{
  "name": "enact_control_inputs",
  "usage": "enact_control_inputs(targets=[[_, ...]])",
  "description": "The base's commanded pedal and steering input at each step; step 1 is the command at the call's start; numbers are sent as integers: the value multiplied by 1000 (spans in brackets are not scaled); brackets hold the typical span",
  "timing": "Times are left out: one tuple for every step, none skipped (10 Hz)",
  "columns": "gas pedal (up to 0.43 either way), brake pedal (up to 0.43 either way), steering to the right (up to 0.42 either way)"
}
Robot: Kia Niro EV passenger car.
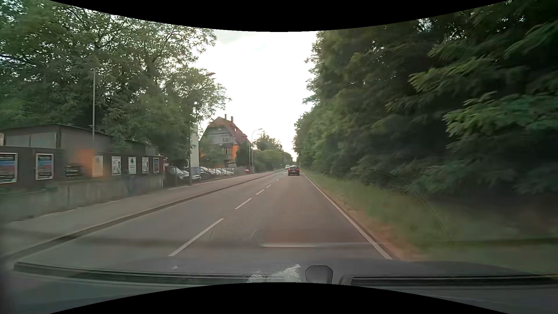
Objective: Follow the waypoints while adhering to traffic rules and regulations
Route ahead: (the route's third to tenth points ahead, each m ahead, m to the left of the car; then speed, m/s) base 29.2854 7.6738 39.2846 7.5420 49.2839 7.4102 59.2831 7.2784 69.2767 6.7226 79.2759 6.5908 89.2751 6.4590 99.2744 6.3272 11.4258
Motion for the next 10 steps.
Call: enact_control_inputs(targets=[[87,0,-3],[87,0,-3],[87,0,-3],[87,0,-3],[87,0,-3],[87,0,-3],[87,0,-3],[87,0,-3],[87,0,-3],[87,0,-3]])
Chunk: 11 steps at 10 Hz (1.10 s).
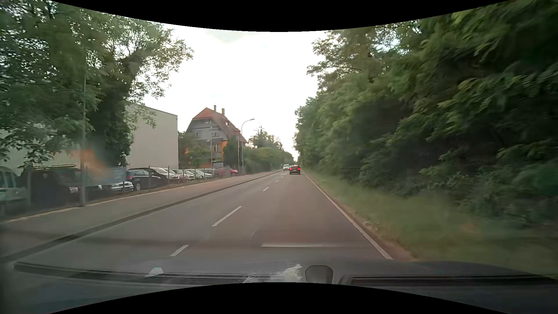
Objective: Follow the waypoints while adhering to traffic rules and regulations
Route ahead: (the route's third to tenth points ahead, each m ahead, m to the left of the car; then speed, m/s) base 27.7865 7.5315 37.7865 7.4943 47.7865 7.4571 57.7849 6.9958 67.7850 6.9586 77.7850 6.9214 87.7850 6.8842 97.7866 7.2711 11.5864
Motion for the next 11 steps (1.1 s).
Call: enact_control_inputs(targets=[[87,0,-3],[87,0,-2],[87,0,-2],[87,0,-3],[87,0,-3],[87,0,-3],[87,0,-2],[87,0,-2],[79,0,-2],[79,0,-1],[79,0,-2]])
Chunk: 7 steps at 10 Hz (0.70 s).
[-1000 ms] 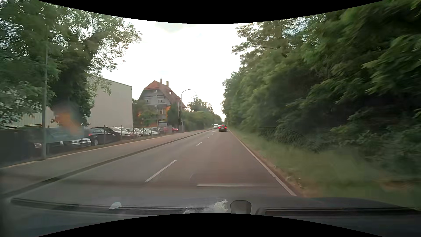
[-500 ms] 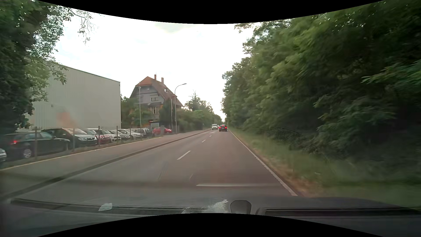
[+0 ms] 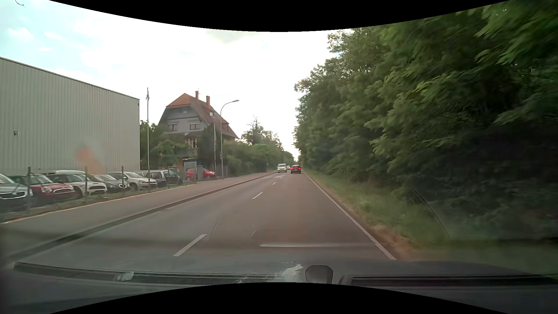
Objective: Follow the waypoints while adhering to traffic rules and regulations
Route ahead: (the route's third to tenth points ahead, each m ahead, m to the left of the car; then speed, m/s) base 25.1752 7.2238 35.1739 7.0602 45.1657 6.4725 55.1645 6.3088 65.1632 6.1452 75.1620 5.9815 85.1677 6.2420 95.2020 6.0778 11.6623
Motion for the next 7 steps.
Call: enact_control_inputs(targets=[[79,0,-1],[79,0,-2],[79,0,-2],[79,0,-1],[67,0,-2],[67,0,-2],[67,0,0]])
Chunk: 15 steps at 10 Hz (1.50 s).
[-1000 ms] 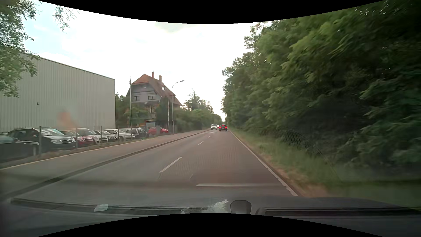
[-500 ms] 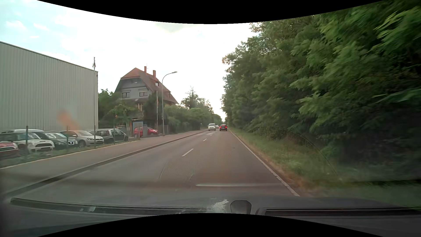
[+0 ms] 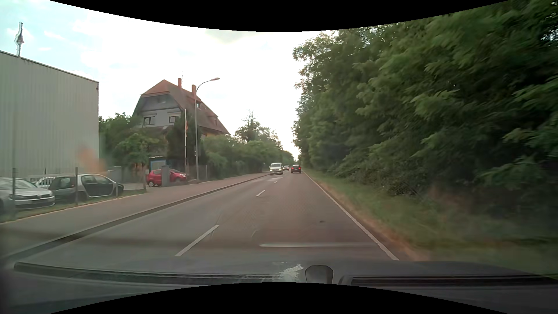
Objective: Follow the waypoints while adhering to traffic rules and regulations
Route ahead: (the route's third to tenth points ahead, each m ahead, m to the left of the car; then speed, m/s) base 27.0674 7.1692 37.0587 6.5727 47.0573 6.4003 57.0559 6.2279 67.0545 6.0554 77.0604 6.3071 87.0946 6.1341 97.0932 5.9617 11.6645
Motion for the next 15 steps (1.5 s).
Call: enact_control_inputs(targets=[[67,0,0],[67,0,0],[67,0,0],[67,0,0],[67,0,0],[67,0,0],[67,0,0],[67,0,0],[67,0,0],[67,0,0],[67,0,0],[67,0,0],[67,0,0],[67,0,0],[67,0,0]])
